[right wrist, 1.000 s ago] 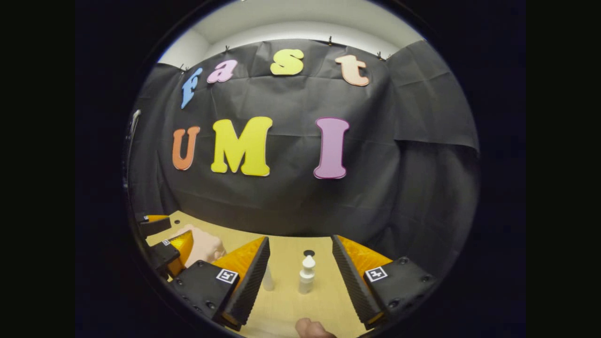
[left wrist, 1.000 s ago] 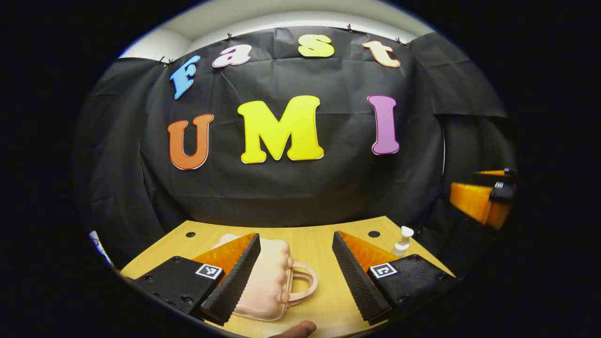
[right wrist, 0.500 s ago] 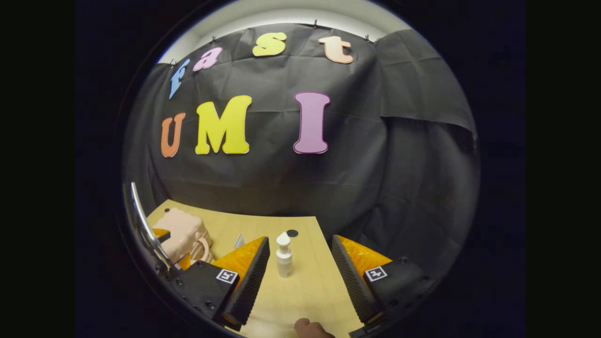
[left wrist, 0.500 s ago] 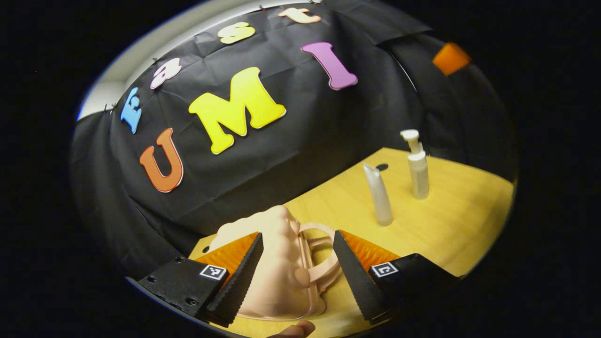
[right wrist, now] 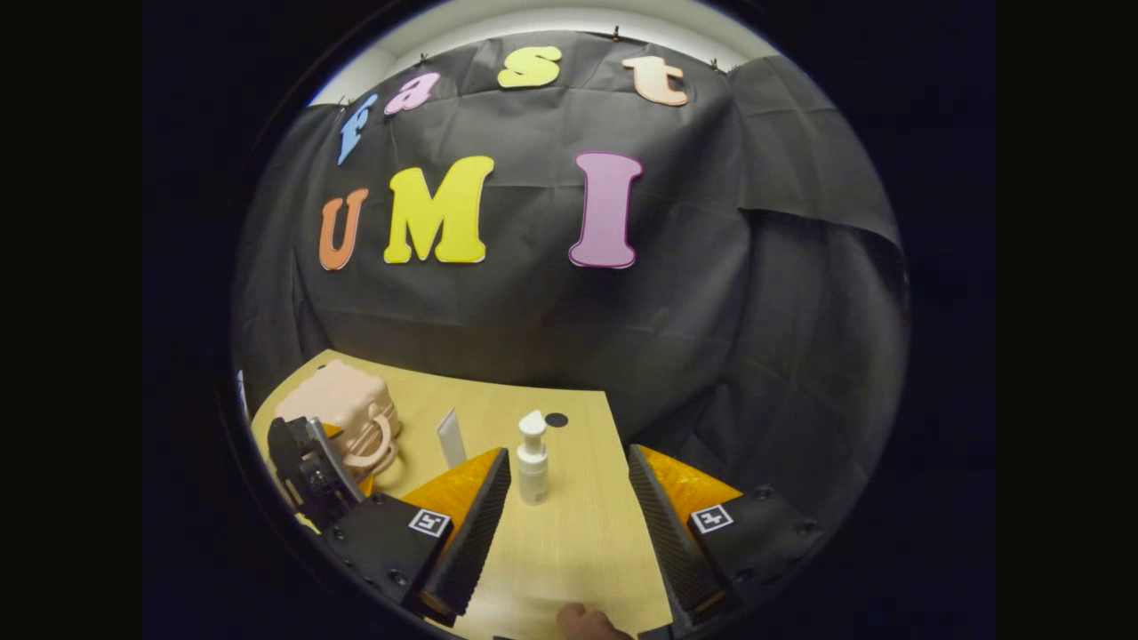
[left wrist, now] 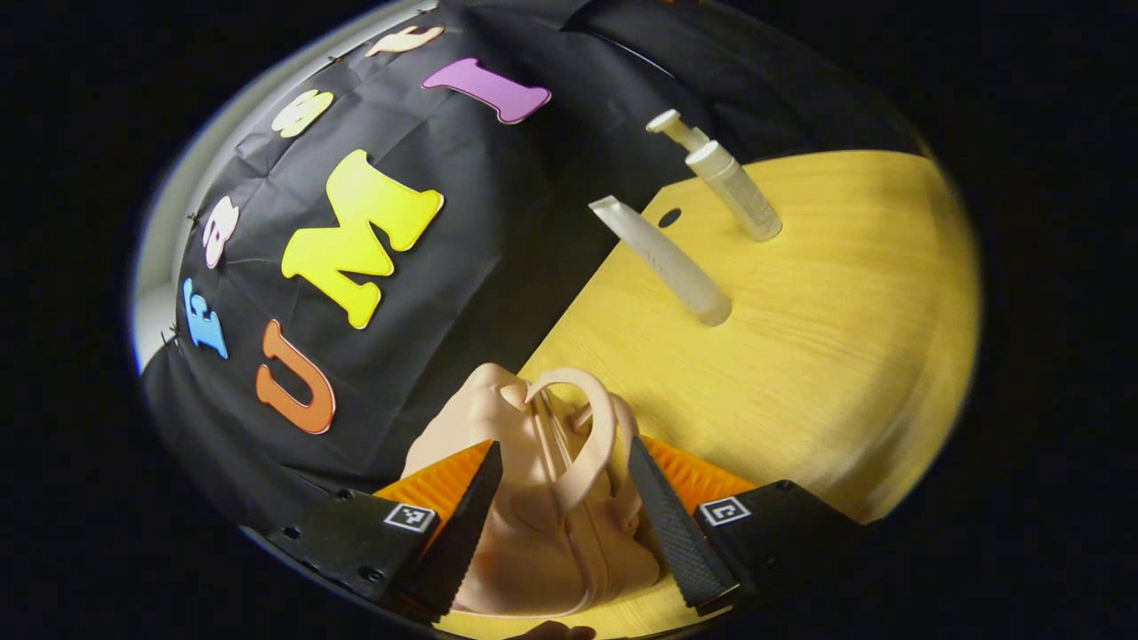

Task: First open the suitcase, pack the skin care products into it, and then close the suitcase.

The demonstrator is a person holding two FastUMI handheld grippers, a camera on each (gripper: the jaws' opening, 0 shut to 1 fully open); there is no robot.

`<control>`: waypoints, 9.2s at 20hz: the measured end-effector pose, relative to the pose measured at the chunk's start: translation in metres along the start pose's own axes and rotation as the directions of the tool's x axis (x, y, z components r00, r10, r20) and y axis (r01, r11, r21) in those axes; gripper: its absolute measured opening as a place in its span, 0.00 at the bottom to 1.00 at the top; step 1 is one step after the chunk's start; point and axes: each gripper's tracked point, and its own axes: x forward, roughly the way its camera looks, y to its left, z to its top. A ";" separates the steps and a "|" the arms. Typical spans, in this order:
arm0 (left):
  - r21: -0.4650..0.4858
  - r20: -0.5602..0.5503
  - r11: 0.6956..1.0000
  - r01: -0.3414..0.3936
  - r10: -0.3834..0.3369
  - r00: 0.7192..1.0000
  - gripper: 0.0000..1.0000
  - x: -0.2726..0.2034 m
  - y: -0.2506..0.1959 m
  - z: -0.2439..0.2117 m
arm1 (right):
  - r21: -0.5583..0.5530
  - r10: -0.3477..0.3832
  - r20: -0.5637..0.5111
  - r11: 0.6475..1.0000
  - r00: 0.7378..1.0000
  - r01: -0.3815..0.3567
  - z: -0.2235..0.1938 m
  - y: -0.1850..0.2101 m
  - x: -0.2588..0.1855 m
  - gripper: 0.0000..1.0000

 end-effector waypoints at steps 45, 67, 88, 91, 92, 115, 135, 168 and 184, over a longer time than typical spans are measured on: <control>-0.481 -0.090 0.861 -0.165 0.139 0.986 0.03 -0.026 0.343 -0.168 | -0.046 -0.066 0.064 0.997 0.996 0.069 0.068 0.194 -0.004 0.79; -0.600 -0.334 0.792 -0.118 -0.113 0.936 0.03 0.065 0.258 -0.435 | -0.042 -0.101 -0.061 0.994 0.993 0.098 0.029 0.247 -0.028 0.79; -0.633 -0.130 0.774 -0.009 -0.095 0.987 0.99 0.016 0.208 -0.228 | -0.078 -0.002 0.003 0.997 1.000 0.003 0.018 0.188 -0.030 0.80; -0.624 -0.062 0.778 0.071 -0.140 0.988 0.97 0.013 0.172 -0.160 | -0.059 0.008 0.005 0.998 1.000 -0.008 0.012 0.161 -0.030 0.78; -0.617 -0.036 0.780 0.100 -0.155 0.987 0.97 0.012 0.159 -0.138 | -0.048 0.008 0.002 0.999 1.000 -0.008 0.010 0.152 -0.030 0.80; -0.723 0.181 0.561 0.403 -0.409 0.894 0.93 0.107 -0.130 0.139 | -0.058 -0.052 -0.215 0.997 0.975 0.041 -0.067 -0.026 0.053 0.78; -0.667 0.207 0.580 0.467 -0.458 0.864 0.43 0.051 -0.071 0.123 | 0.005 0.092 -0.226 0.996 0.970 -0.094 -0.068 0.044 0.147 0.79; -0.837 -0.167 0.535 0.117 -0.454 0.875 0.43 0.021 0.072 -0.162 | 0.017 0.113 -0.378 0.993 0.919 -0.115 -0.111 0.127 0.091 0.47; -0.774 -0.287 0.613 0.160 -0.564 0.775 0.41 0.077 0.026 -0.192 | 0.087 0.192 -0.446 0.981 0.874 -0.171 -0.114 0.210 0.049 0.45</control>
